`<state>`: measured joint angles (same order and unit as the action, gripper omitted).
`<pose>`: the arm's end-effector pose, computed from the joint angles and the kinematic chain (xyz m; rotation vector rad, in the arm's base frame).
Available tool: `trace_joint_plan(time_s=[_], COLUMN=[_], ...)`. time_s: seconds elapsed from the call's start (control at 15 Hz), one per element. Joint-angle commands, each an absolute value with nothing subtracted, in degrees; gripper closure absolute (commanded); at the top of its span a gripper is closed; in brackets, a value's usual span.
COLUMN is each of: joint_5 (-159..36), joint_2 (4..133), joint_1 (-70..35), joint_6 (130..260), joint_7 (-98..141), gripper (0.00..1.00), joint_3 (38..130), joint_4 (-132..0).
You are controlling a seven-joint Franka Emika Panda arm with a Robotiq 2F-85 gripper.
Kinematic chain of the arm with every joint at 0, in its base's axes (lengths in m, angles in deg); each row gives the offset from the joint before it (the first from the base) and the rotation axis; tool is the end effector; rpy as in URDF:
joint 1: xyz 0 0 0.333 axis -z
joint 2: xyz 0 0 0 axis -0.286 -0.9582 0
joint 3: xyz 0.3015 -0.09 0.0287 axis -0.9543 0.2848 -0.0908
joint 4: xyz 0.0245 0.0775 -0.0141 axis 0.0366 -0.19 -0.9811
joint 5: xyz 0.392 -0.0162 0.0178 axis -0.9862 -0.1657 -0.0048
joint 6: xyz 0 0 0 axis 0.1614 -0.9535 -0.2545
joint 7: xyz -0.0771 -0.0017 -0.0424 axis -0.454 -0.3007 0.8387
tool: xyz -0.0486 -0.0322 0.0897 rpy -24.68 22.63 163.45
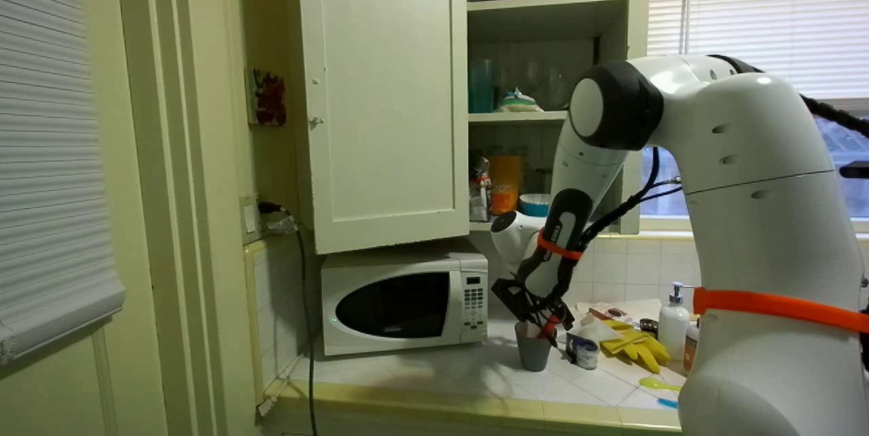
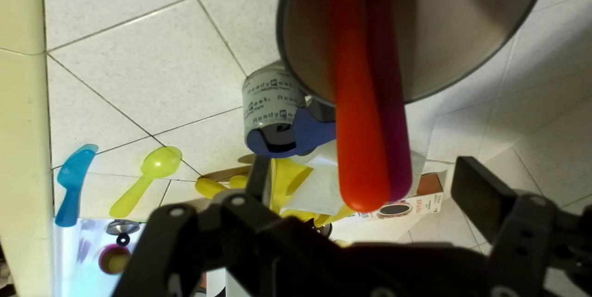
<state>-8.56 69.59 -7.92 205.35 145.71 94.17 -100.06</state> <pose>0.5153 -0.2064 0.2643 1.6520 -2.1357 0.7238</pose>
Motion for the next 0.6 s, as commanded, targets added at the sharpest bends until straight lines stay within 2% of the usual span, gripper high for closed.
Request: trace_joint_plan(time_s=[0.0, 0.53], joint_5=[-8.77, -5.94], joint_2=[69.62, 70.67], joint_1=[-8.04, -8.15], joint_6=[205.26, 205.26], joint_7=[145.41, 143.34], gripper=[0.00, 0.00], joint_3=[94.28, 93.99], joint_4=[-100.01, -100.21])
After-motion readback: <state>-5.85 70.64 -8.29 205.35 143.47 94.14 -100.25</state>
